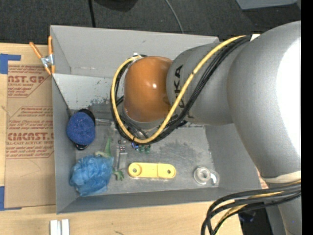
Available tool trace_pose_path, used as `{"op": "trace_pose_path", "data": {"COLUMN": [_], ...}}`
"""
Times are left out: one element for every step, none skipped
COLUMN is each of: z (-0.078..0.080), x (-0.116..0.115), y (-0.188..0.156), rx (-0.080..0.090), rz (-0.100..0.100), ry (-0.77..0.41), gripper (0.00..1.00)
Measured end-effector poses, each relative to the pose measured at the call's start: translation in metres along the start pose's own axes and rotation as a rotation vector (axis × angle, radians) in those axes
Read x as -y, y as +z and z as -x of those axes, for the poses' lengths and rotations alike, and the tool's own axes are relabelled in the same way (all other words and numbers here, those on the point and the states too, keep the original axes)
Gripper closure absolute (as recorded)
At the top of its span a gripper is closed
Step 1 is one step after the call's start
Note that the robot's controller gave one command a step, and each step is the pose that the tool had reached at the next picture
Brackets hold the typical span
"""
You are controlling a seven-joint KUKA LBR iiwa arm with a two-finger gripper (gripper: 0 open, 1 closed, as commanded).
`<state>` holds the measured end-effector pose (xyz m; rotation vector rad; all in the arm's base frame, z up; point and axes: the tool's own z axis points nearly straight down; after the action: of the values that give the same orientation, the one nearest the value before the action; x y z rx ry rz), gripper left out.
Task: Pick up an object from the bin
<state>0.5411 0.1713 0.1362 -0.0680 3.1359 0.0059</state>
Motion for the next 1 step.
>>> {"op": "trace_pose_path", "data": {"z": [-0.0110], "x": [-0.0149], "y": [0.0533], "rx": [0.004], "rz": [0.000], "ry": [0.091], "gripper": [0.00]}}
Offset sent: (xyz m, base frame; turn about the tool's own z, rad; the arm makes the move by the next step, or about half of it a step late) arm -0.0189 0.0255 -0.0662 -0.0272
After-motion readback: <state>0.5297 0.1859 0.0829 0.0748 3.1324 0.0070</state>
